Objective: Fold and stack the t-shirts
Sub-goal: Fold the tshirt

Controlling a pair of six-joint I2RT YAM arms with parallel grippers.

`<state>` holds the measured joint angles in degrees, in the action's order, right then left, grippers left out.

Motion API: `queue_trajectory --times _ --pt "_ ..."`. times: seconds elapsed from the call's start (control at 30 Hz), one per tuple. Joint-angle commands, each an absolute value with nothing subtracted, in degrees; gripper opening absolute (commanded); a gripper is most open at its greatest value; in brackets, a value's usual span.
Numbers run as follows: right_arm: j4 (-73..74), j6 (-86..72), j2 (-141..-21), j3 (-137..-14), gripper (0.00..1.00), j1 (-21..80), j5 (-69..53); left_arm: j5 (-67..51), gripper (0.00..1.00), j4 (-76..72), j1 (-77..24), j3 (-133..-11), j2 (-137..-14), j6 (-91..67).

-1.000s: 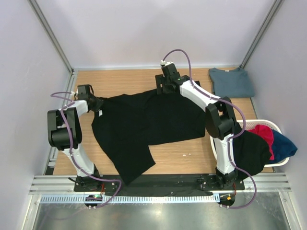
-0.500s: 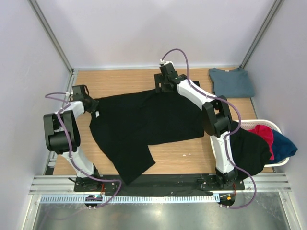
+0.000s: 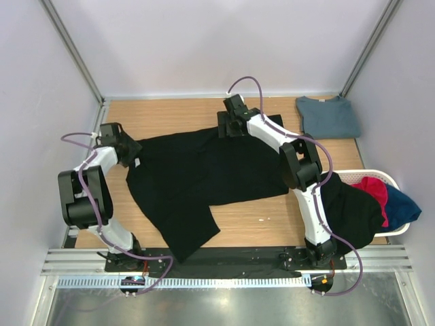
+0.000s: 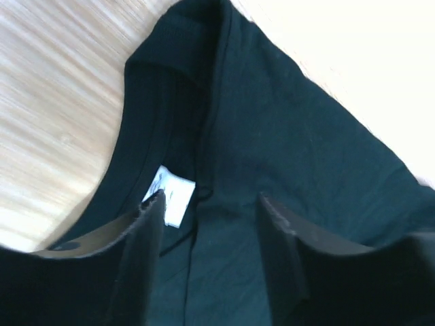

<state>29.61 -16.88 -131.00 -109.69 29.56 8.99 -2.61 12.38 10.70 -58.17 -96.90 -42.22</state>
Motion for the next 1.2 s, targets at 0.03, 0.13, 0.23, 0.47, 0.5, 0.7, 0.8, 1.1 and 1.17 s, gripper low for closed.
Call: queue_trajectory --times 0.03,0.13,0.23,0.47,0.5,0.7,0.8,1.1,1.17 --pt "30.3 -17.1 -129.4 -113.6 0.84 30.1 7.8 -4.0 0.61 15.6 11.2 -56.5 -87.6 -41.7" --pt "30.1 -16.9 -127.8 -112.5 0.84 30.2 6.6 -5.7 0.62 14.9 11.1 -51.5 -81.5 -44.5" --pt "29.9 -17.0 -126.1 -110.4 0.84 31.2 5.7 -7.9 0.61 13.2 10.8 -45.5 -76.6 -47.9" --pt "31.6 -15.8 -120.8 -103.8 0.83 35.9 4.1 -11.1 0.54 13.0 8.4 -36.1 -66.9 -54.0" --pt "29.8 -15.0 -119.8 -100.4 0.83 36.3 4.0 -11.3 0.53 13.6 7.8 -35.1 -66.0 -54.8" --pt "31.0 -16.7 -117.3 -96.2 0.77 37.2 0.8 -7.0 0.47 13.8 -2.0 -25.1 -56.7 -65.8" --pt "29.7 -18.6 -115.9 -93.1 0.75 38.1 -4.1 -4.8 0.47 14.1 -7.3 -22.9 -54.5 -69.2" --pt "28.0 -22.7 -118.7 -94.3 0.69 40.6 -3.4 -2.0 0.39 14.3 -10.2 -21.7 -58.4 -69.3" --pt "28.6 -22.8 -119.4 -94.9 0.68 40.7 -3.7 -2.0 0.39 14.3 -10.3 -21.4 -58.1 -69.4"
